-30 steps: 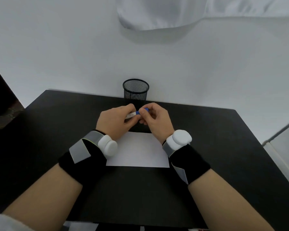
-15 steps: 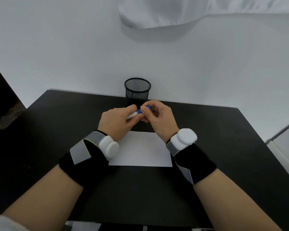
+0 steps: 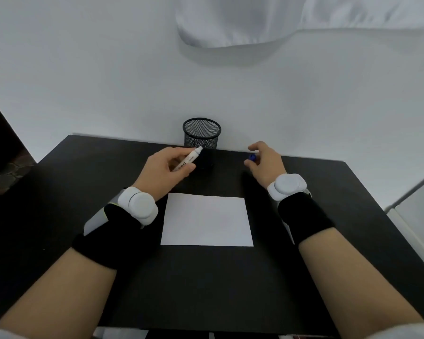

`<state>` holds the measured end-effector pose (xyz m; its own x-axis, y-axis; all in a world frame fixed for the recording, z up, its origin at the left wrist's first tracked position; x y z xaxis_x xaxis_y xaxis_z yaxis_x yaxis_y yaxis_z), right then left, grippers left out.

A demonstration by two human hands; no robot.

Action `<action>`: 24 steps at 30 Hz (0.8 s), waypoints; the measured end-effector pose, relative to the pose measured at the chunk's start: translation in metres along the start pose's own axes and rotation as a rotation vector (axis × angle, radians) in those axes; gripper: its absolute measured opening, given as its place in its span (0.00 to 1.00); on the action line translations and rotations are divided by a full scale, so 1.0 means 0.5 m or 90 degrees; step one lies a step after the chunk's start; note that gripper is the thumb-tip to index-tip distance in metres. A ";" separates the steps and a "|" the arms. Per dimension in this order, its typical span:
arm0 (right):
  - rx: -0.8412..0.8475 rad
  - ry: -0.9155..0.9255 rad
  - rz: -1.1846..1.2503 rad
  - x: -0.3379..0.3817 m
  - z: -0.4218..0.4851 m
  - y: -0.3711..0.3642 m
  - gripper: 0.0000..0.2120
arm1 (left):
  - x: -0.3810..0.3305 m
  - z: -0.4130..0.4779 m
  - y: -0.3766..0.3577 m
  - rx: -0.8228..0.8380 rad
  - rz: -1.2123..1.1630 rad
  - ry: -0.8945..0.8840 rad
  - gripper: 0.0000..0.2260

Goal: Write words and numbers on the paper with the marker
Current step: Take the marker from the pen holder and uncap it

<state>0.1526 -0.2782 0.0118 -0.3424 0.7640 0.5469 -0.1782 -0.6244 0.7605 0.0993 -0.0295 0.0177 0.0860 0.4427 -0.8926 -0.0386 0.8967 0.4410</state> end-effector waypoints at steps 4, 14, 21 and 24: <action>0.037 -0.046 -0.011 -0.019 -0.002 -0.023 0.22 | 0.009 0.000 -0.015 0.036 -0.090 0.077 0.09; -0.181 0.254 -0.036 0.126 -0.034 0.040 0.12 | 0.021 -0.004 -0.039 0.104 -0.226 0.178 0.11; -0.011 0.510 -0.114 0.265 -0.075 -0.090 0.23 | 0.017 -0.019 -0.060 0.136 -0.305 0.189 0.11; -0.035 0.504 -0.154 0.257 -0.071 -0.086 0.19 | 0.008 -0.022 -0.074 0.174 -0.274 0.184 0.10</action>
<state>0.0838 -0.1588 0.0369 -0.8336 0.5497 -0.0533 -0.3677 -0.4803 0.7963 0.0901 -0.0606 -0.0033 -0.2389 0.0562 -0.9694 0.2008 0.9796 0.0073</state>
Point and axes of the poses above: each hand's wrist, its own z-axis towards the middle knuckle, its own y-axis out of the back of the hand, x = y × z, the point moved 9 cm from there along z, towards the middle knuckle, and after that the axes turned 15 degrees about y, right-handed, at the moved point
